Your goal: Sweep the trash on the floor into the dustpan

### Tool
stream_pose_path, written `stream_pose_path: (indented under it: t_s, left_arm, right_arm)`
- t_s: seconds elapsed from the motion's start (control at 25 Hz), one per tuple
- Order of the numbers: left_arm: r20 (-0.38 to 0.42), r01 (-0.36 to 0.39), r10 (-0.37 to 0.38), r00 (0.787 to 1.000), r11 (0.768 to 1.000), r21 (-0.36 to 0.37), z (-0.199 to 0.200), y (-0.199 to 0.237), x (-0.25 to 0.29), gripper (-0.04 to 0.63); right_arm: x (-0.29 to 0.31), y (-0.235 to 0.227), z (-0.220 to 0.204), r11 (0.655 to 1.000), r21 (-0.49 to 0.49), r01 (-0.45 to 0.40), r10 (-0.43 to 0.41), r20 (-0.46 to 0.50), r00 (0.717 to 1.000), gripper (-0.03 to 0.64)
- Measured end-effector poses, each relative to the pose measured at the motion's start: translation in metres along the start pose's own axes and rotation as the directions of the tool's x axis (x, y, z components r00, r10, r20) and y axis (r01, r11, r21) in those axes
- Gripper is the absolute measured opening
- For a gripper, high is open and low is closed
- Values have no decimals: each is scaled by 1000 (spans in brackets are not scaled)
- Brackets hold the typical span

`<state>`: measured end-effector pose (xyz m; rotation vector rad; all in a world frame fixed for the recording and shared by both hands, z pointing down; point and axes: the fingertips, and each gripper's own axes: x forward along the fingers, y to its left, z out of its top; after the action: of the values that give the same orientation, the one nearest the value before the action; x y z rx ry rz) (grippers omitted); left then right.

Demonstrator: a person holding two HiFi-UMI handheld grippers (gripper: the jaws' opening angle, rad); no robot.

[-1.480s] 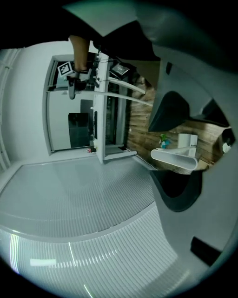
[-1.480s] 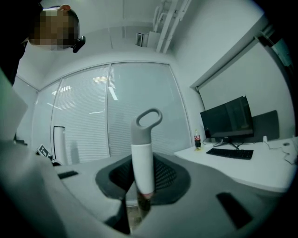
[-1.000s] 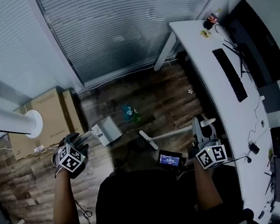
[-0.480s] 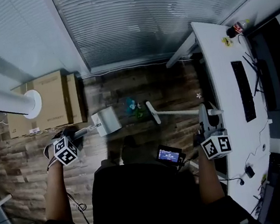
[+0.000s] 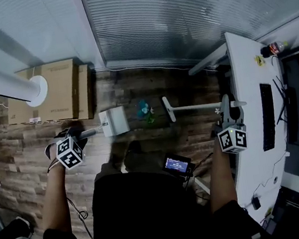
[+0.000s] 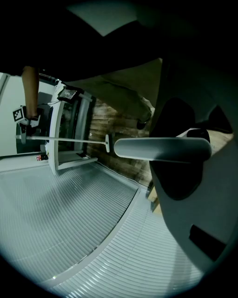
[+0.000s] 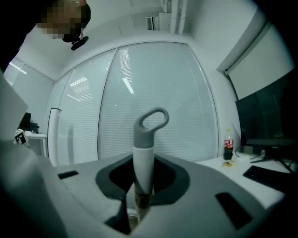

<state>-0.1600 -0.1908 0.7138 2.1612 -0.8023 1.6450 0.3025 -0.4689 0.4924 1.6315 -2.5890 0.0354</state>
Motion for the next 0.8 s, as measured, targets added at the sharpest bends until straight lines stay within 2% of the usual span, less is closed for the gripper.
stream_pose_path:
  t_s: [0.28, 0.36, 0.48, 0.68, 0.8]
  left_arm:
    - [-6, -1, 1, 1000, 1000, -10, 3, -6, -1, 117]
    - [-5, 0, 0, 1000, 1000, -12, 2, -7, 0, 117]
    - [-7, 6, -6, 1000, 1000, -15, 1, -8, 0, 117]
    - [11, 10, -10, 1000, 1000, -18, 7, -6, 2, 116]
    - [22, 25, -24, 999, 999, -32, 12, -7, 5, 115]
  right_arm:
    - [33, 17, -44, 999, 33, 15, -16, 47, 999, 67]
    - [37, 31, -71, 999, 52, 4, -5, 29, 1000, 67]
    - [33, 53, -112, 991, 131, -9, 10, -7, 1000, 72]
    - [37, 95, -120, 967, 237, -88, 96, -19, 995, 86]
    - [41, 110, -121, 957, 279, -83, 97, -34, 995, 101]
